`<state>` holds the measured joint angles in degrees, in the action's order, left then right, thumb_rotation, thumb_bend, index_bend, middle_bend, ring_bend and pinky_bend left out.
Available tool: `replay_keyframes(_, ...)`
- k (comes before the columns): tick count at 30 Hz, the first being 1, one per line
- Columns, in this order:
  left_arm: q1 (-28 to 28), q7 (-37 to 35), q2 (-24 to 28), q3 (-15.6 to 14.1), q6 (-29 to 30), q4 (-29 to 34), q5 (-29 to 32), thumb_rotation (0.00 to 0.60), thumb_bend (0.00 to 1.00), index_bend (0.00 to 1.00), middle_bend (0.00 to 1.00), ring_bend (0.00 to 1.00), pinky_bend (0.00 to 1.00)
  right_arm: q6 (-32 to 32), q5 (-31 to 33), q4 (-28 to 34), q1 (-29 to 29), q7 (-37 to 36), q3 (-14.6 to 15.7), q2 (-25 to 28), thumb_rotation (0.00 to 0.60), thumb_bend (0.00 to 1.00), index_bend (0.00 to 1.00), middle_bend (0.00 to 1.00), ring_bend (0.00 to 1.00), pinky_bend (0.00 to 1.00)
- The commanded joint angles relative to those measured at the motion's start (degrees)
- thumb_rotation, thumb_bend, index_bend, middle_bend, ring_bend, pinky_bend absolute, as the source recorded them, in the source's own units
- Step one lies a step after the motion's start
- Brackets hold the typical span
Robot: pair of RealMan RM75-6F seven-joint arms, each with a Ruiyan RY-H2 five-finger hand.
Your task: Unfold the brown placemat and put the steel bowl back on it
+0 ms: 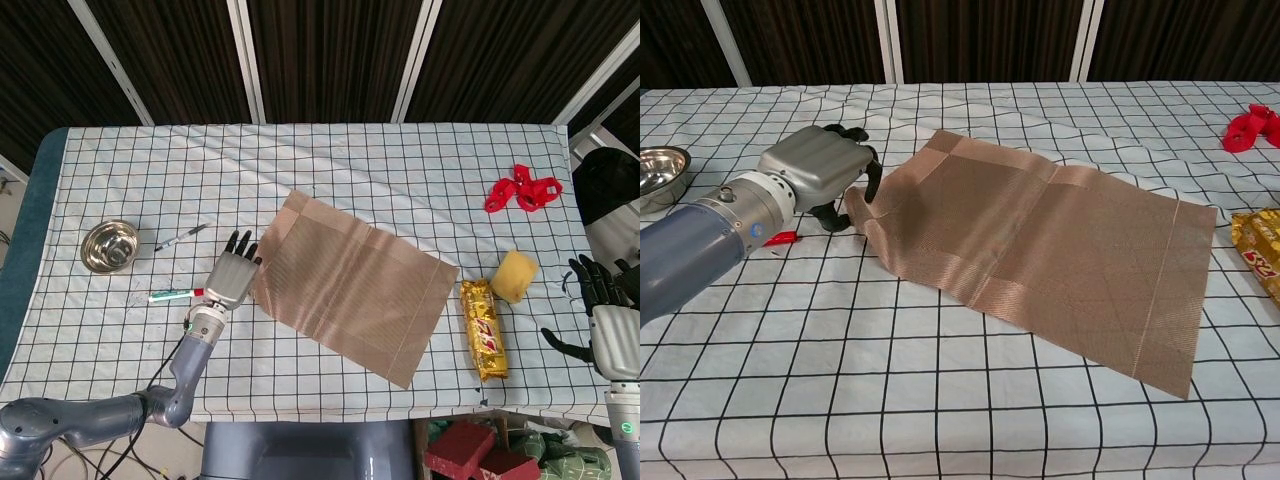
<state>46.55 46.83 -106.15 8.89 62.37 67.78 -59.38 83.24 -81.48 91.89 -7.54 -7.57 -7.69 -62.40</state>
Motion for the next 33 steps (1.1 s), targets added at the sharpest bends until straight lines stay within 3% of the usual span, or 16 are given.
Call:
replay_keyframes(1,-0.02,-0.65,-0.09,0.01,0.00,-0.02,-0.55,0.600,0.38,0.45,0.22,0.03,0.10,-0.08,0.11,0.07,0.02,-0.11,-0.02,0.01,0.600,0.13,0.00,0.00,0.00,0.17)
replay_keyframes(8,-0.06,-2.04,-0.39,-0.07,-0.12,-0.59,-1.95,0.600,0.43,0.45,0.22,0.03,0.10,-0.45,0.31,0.34,0.00,-0.18,-0.03,0.15,0.600,0.13,0.00,0.00,0.00,0.17)
replay_keyframes(11,-0.04,-2.30,-0.45,-0.02,-0.09,-0.81,-2.43,0.600,0.38,0.45,0.22,0.03,0.10,-0.56,0.43,0.45,-0.01,-0.23,-0.10,0.22,0.600,0.13,0.00,0.00,0.00,0.17)
replay_keyframes(23,-0.30,-2.97,-0.14,0.01,0.62,-1.07,-4.33,0.600,0.35,0.63,0.23,0.03,0.10,-0.93,0.50,0.73,-0.04,-0.07,-0.05,0.40,0.600,0.13,0.00,0.00,0.00,0.17)
replay_keyframes(33,-1.03,-2.60,1.08,-0.82,0.80,-0.25,-5.50,0.600,0.48,0.66,0.24,0.03,0.10,-1.19,0.48,0.86,-0.04,-0.11,0.02,0.57,0.600,0.13,0.00,0.00,0.00,0.17)
